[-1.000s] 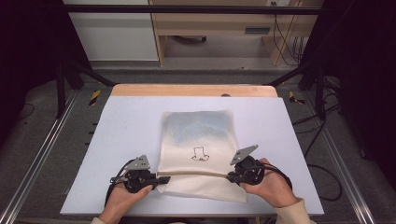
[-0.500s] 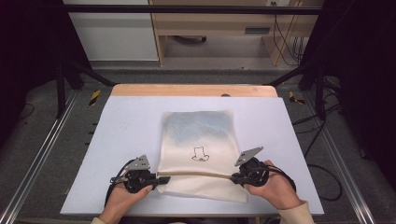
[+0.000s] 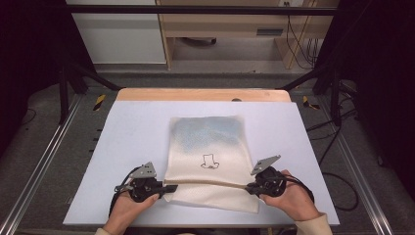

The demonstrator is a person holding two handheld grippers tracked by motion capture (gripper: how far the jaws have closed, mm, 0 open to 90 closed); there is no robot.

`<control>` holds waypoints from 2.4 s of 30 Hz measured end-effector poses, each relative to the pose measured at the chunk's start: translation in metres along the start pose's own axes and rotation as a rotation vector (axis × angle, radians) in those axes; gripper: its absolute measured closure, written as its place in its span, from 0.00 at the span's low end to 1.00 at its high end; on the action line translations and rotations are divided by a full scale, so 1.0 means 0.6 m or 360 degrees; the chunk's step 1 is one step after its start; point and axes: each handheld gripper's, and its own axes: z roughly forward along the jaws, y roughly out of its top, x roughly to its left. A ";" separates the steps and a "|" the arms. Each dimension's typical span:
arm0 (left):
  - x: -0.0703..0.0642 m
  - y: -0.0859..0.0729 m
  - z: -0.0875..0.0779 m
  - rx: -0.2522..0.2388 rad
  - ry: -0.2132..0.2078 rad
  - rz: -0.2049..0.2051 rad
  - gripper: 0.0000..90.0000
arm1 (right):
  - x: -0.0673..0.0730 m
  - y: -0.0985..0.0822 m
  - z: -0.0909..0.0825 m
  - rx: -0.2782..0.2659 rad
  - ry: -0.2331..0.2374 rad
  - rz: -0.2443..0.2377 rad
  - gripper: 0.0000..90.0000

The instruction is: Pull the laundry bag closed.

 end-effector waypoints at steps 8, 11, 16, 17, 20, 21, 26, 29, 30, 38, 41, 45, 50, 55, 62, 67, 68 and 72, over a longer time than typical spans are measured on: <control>0.000 0.000 0.000 0.0003 -0.0003 0.0006 0.94 | -0.004 -0.010 -0.002 -0.0009 0.0007 0.0025 0.91; 0.000 0.000 0.000 0.0004 -0.0001 0.0002 0.94 | -0.008 -0.015 -0.002 0.0005 -0.0003 0.0045 0.91; 0.000 0.000 0.000 0.0008 -0.0003 0.0005 0.94 | -0.012 -0.020 -0.002 0.0016 -0.0017 0.0059 0.91; 0.000 0.000 0.000 0.0006 -0.0006 0.0002 0.94 | -0.012 -0.021 -0.002 0.0018 -0.0018 0.0059 0.91; 0.000 -0.001 0.000 0.0008 -0.0004 0.0004 0.94 | -0.013 -0.021 -0.001 0.0017 -0.0012 0.0062 0.91; 0.000 -0.001 0.000 0.0006 -0.0006 0.0002 0.94 | -0.013 -0.022 -0.001 0.0019 -0.0012 0.0067 0.91; -0.001 -0.001 -0.002 0.0000 -0.0011 -0.0002 0.94 | -0.014 -0.023 0.000 0.0029 -0.0012 0.0071 0.91; 0.000 0.000 -0.004 -0.0005 -0.0013 -0.0003 0.94 | -0.016 -0.026 0.003 0.0050 -0.0017 0.0075 0.91; 0.000 0.000 -0.005 -0.0007 -0.0014 -0.0006 0.93 | -0.016 -0.027 0.003 0.0051 -0.0015 0.0080 0.91; -0.002 0.000 -0.006 0.0003 -0.0008 -0.0002 0.92 | -0.017 -0.028 0.003 0.0047 -0.0013 0.0093 0.91; 0.000 0.000 -0.008 0.0011 0.0029 -0.0024 0.73 | -0.017 -0.026 0.004 0.0022 -0.0016 0.0124 0.76; 0.007 0.001 -0.026 -0.0053 0.0087 -0.0131 0.48 | -0.018 -0.015 -0.001 -0.0097 -0.0059 0.0133 0.52; 0.009 0.000 -0.059 -0.0067 0.0251 -0.0146 0.24 | -0.011 0.017 -0.014 -0.0273 -0.0203 0.0155 0.25; 0.018 0.006 -0.098 -0.0054 0.0523 -0.0143 0.15 | -0.016 0.035 -0.036 -0.0382 -0.0351 0.0229 0.12; 0.026 0.009 -0.142 0.0097 0.0720 -0.0110 0.15 | -0.033 0.029 -0.067 -0.0472 -0.0529 0.0352 0.08; 0.033 0.000 -0.162 0.0176 0.0812 -0.0090 0.14 | -0.049 0.007 -0.078 -0.0435 -0.0606 0.0453 0.09; 0.036 -0.001 -0.166 0.0195 0.0826 -0.0082 0.14 | -0.051 0.003 -0.079 -0.0435 -0.0609 0.0458 0.09; 0.048 -0.008 -0.173 0.0231 0.0849 -0.0078 0.15 | -0.058 -0.008 -0.081 -0.0423 -0.0614 0.0490 0.10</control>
